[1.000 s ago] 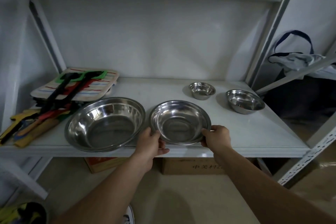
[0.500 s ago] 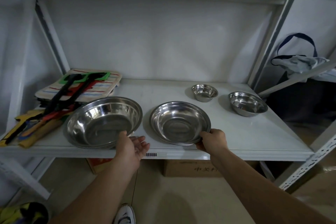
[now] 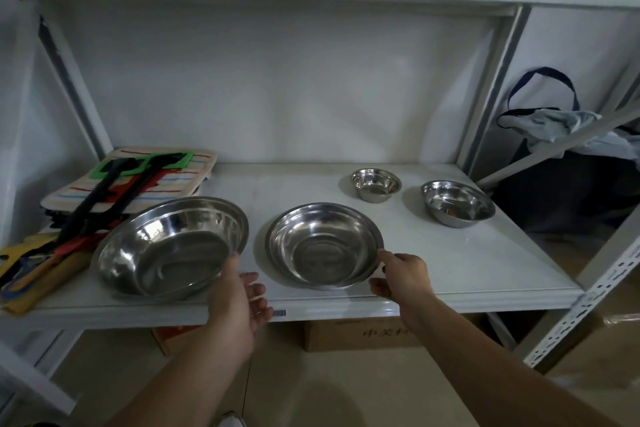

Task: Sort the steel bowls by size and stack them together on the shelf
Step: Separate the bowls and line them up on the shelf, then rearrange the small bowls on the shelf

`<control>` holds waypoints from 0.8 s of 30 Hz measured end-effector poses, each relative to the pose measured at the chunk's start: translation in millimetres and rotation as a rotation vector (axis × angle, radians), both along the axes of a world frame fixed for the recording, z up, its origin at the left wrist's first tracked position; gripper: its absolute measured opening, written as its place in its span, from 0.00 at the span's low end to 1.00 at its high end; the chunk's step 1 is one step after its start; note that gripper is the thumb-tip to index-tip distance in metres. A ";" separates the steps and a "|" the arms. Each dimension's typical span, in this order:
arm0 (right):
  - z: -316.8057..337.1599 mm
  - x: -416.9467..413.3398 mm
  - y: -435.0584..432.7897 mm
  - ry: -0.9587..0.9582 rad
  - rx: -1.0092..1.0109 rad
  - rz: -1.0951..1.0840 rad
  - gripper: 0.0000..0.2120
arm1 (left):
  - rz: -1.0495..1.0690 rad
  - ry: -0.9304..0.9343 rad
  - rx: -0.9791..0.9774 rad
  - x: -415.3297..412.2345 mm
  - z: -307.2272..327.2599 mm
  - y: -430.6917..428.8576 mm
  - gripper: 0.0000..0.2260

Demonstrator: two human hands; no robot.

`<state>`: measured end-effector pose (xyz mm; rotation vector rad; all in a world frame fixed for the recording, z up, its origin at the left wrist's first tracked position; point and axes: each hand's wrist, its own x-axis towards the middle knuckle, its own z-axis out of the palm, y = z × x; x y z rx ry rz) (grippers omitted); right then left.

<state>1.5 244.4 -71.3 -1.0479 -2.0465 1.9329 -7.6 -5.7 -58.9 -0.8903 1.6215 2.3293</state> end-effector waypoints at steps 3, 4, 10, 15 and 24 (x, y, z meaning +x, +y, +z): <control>8.0 -3.9 32.7 0.062 -0.079 -0.095 0.10 | -0.194 0.225 -0.153 -2.8 26.5 36.9 0.16; 9.9 -6.1 48.3 0.087 -0.111 -0.132 0.09 | -0.294 0.254 -0.169 -8.6 36.0 56.2 0.14; 8.9 -27.0 131.5 0.122 -0.309 -0.315 0.07 | -0.636 0.250 -0.179 -58.9 52.9 179.2 0.08; 2.1 -52.6 189.8 0.104 -0.320 -0.380 0.08 | -0.527 0.377 -0.840 -150.8 52.6 259.0 0.17; -11.6 -88.2 239.4 0.034 -0.136 -0.364 0.07 | -0.650 0.218 -1.195 -266.7 17.5 259.7 0.10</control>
